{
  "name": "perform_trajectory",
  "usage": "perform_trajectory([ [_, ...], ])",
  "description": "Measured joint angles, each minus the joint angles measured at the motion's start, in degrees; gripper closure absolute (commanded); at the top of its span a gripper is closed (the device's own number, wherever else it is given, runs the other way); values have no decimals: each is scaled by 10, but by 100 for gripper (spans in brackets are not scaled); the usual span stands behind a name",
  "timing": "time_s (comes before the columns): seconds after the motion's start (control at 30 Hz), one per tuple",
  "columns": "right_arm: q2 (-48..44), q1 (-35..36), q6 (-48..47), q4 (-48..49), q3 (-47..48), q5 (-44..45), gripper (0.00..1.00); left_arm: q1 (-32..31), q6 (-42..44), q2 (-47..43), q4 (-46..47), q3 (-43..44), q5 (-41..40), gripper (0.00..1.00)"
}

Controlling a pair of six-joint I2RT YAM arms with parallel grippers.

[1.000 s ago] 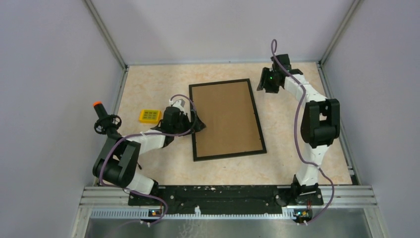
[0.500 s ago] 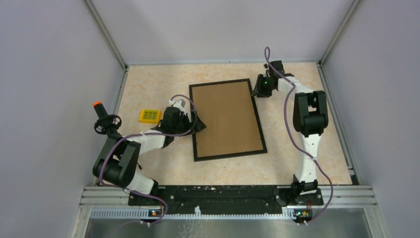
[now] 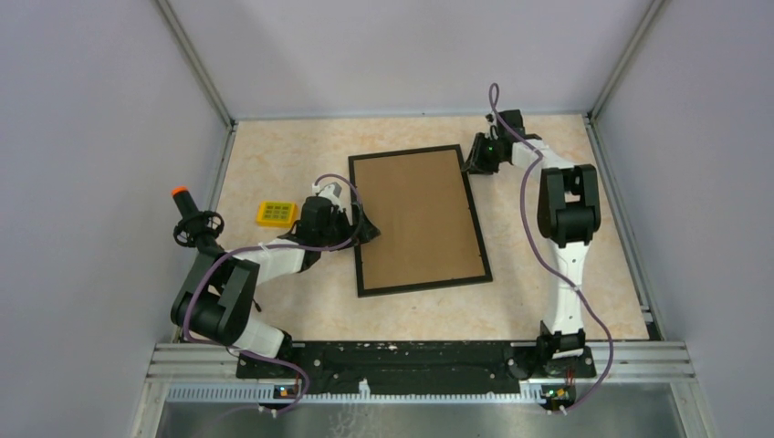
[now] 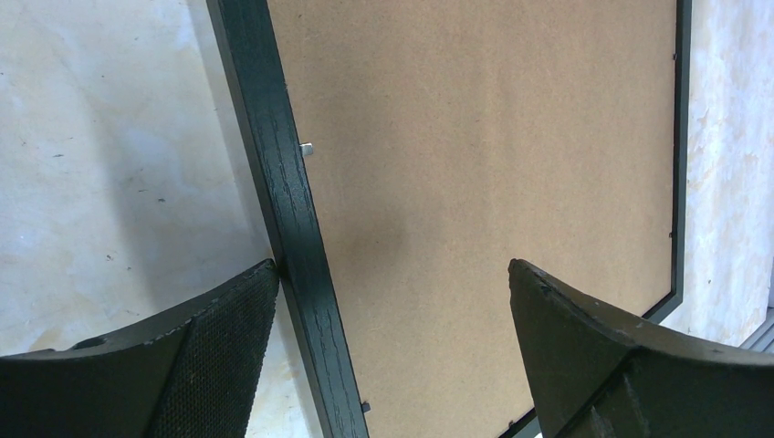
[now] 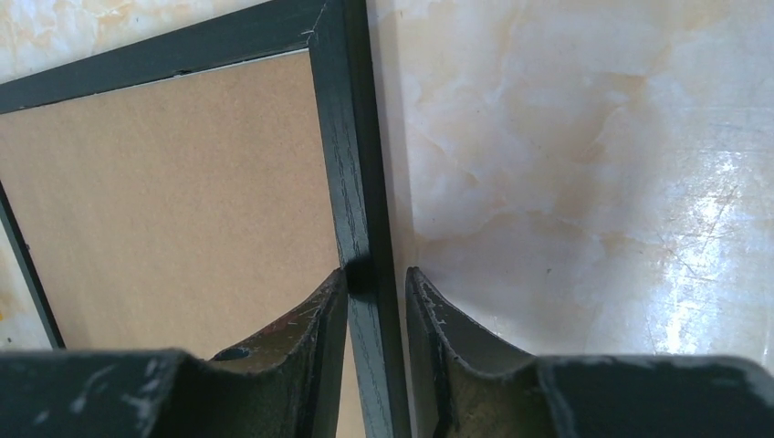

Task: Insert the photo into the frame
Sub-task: Install the photo frame at the center of the board.

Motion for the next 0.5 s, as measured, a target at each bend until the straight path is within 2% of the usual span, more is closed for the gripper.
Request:
perform_trajectory([
  [0.37,8,0,-12,-7,10,-14,71,0,0,0,0,0,1,2],
  [0.5,32,8,-35,-63,67,2,71,0,0,0,0,0,4,2],
])
